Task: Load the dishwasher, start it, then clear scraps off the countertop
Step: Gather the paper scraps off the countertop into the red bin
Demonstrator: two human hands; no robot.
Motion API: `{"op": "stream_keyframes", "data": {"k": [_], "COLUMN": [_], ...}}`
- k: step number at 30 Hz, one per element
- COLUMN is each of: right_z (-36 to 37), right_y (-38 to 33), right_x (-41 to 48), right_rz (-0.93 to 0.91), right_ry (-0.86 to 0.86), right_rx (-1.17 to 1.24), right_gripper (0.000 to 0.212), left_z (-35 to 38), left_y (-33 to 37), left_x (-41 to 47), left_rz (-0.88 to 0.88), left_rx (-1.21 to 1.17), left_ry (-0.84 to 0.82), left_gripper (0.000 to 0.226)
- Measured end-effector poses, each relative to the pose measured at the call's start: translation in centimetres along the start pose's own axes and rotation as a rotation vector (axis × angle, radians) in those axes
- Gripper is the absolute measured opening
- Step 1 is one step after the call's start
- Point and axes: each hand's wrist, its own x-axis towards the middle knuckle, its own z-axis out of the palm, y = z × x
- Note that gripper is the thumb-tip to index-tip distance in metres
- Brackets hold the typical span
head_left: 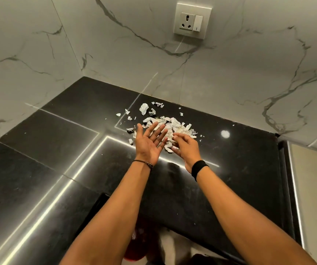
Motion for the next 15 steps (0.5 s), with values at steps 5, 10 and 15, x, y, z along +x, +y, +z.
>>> {"op": "stream_keyframes", "data": {"k": [5, 10, 15], "right_z": [-0.4, 0.0, 0.1], "right_y": [2.8, 4.5, 5.8], "right_x": [3.6, 5.4, 5.5], "right_rz": [-0.243, -0.313, -0.417], "right_ry": [0.024, -0.113, -0.185], "right_rx": [-0.846, -1.355, -1.52], "right_gripper": [0.029, 0.049, 0.033], "left_z": [-1.9, -3.6, -4.5], "left_y": [0.3, 0.0, -0.6], "left_x": [1.9, 3.8, 4.8], "left_rz": [-0.014, -0.038, -0.059], "left_rx": [-0.066, -0.053, -0.067], "left_ry": [0.036, 0.05, 0.065], "left_gripper": [0.072, 0.073, 0.073]}}
